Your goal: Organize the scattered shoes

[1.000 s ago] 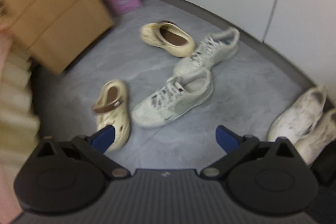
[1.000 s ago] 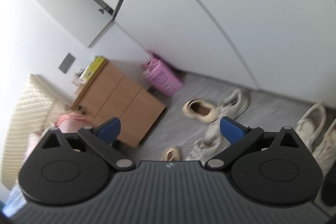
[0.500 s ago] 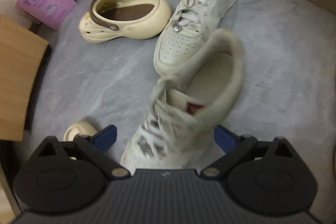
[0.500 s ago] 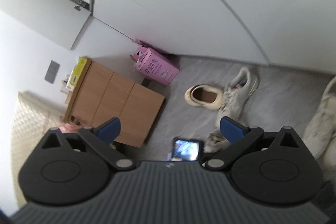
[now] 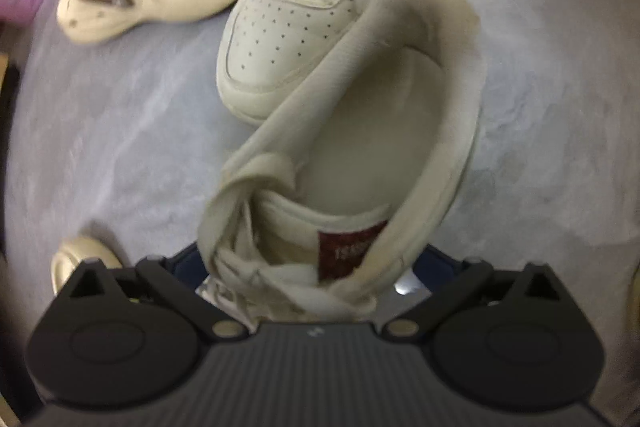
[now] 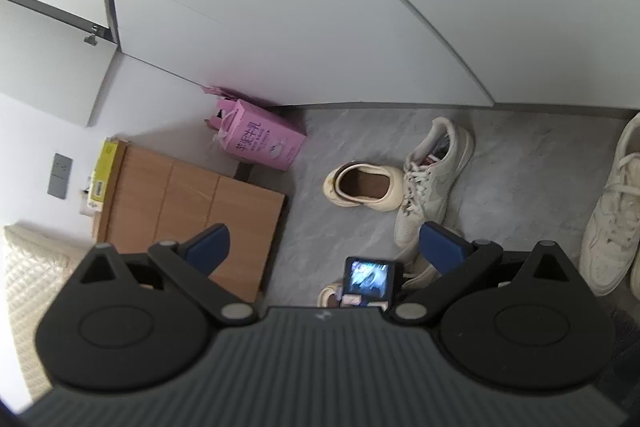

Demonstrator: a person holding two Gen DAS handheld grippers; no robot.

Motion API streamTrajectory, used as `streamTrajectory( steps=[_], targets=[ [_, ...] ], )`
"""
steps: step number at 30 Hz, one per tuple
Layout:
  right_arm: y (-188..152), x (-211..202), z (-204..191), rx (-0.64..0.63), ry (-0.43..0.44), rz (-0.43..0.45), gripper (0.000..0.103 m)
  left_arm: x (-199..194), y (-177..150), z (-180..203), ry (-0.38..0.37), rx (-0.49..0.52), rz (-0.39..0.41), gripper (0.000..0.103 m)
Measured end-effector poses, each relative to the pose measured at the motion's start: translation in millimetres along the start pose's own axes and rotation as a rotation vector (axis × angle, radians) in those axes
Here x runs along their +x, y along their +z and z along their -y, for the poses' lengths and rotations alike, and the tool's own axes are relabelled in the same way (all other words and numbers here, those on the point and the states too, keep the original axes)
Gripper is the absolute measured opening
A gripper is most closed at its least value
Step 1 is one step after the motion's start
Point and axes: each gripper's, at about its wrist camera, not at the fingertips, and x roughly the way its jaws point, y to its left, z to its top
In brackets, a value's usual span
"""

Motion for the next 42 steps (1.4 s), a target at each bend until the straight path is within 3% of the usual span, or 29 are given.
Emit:
streamTrajectory(
  steps=[3, 7, 8, 11, 13, 15, 20, 25, 27, 33, 35, 39, 42],
  targets=[
    [-4, -2, -3, -0.024, 0.007, -0.005, 0.103, -7, -3, 4, -0.070, -0.109, -0.030, 0.095],
    [-3, -8, -3, -0.038, -0.013, 0.021, 0.103, -26, -16, 13, -0.207, -0.248, -0.049, 0.078],
    [-3, -10, -3, -0.041, -0.018, 0.027, 0.103, -34, -19, 18, -0.214, -0.254, -0.034, 0.078],
    [-2, -14, -4, -0.058, -0.032, 0.047, 0.103, -70, -33, 34, -0.140, -0.218, 0.023, 0.087],
    [-2, -17, -5, -0.076, -0.039, 0.062, 0.103, -102, -45, 39, -0.072, -0.199, 0.070, 0.099],
    [-1, -20, -6, -0.094, -0.047, 0.077, 0.103, -134, -57, 39, -0.072, -0.203, 0.084, 0.102],
    [0, -26, -9, -0.139, -0.066, 0.101, 0.103, -230, -93, 27, -0.083, -0.299, 0.139, 0.103],
    [4, -33, -6, -0.165, -0.093, 0.100, 0.103, -317, -111, 42, 0.040, -0.318, 0.169, 0.103],
    [10, -39, 0, -0.158, -0.111, 0.111, 0.103, -356, -124, 55, 0.076, -0.316, 0.217, 0.103],
    [26, -59, 20, -0.127, -0.156, 0.157, 0.103, -415, -156, 88, -0.021, -0.343, 0.333, 0.103],
    [31, -66, 27, -0.125, -0.162, 0.167, 0.103, -430, -165, 94, -0.088, -0.361, 0.362, 0.103],
    [41, -78, 40, -0.120, -0.175, 0.188, 0.103, -451, -180, 98, -0.169, -0.385, 0.419, 0.103],
    [48, -84, 48, -0.120, -0.186, 0.193, 0.103, -453, -183, 103, -0.204, -0.373, 0.416, 0.103]
  ],
)
